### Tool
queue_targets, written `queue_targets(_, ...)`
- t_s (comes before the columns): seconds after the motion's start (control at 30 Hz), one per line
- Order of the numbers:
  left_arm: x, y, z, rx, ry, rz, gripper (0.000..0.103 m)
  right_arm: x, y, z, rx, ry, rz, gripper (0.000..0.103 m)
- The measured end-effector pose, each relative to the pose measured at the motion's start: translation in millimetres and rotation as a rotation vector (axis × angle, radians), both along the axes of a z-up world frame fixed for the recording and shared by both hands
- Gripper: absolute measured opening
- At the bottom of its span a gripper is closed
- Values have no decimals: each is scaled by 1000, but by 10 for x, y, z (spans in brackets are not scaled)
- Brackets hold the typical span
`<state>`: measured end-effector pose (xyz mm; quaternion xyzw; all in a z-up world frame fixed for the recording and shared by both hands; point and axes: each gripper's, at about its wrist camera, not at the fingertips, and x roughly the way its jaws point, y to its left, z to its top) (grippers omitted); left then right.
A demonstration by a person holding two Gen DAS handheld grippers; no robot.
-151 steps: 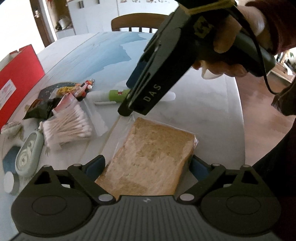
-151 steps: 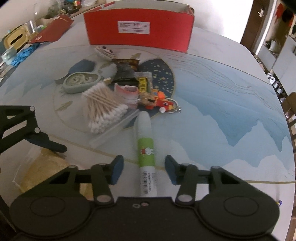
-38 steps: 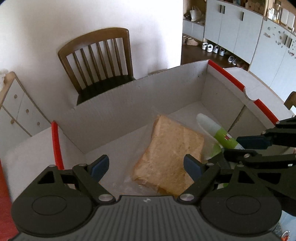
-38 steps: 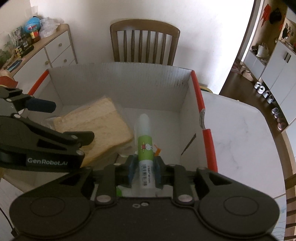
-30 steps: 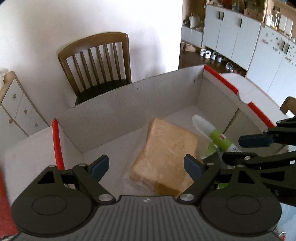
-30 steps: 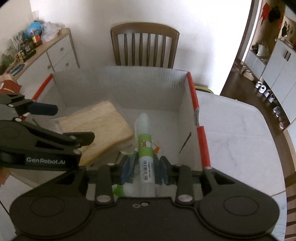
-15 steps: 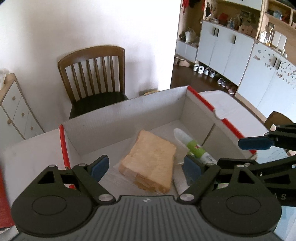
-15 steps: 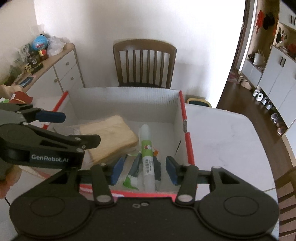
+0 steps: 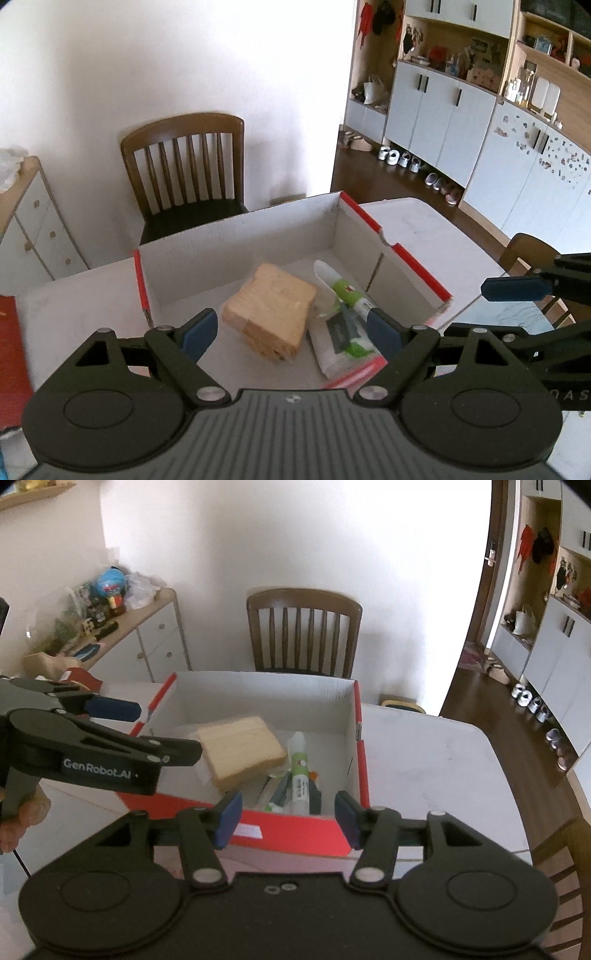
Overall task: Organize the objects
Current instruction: 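Open both grippers to drop the bread and glue stick, then withdraw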
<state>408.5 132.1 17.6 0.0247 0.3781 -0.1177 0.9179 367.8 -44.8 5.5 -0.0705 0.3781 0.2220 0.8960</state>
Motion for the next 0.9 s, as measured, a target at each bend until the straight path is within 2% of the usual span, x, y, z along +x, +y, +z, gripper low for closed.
queue_targets(0.37, -673, -195, 183, -19, -28, 34, 88, -468, -243, 176, 45, -30, 95, 64)
queue_targets(0.43, -800, -236, 200, -19, -31, 35, 88, -539, -287, 195, 54, -31, 99, 68)
queue_targets(0.9, -1564, -384, 178, -43, -34, 67, 88, -1044, -605, 125, 105, -27, 152, 84)
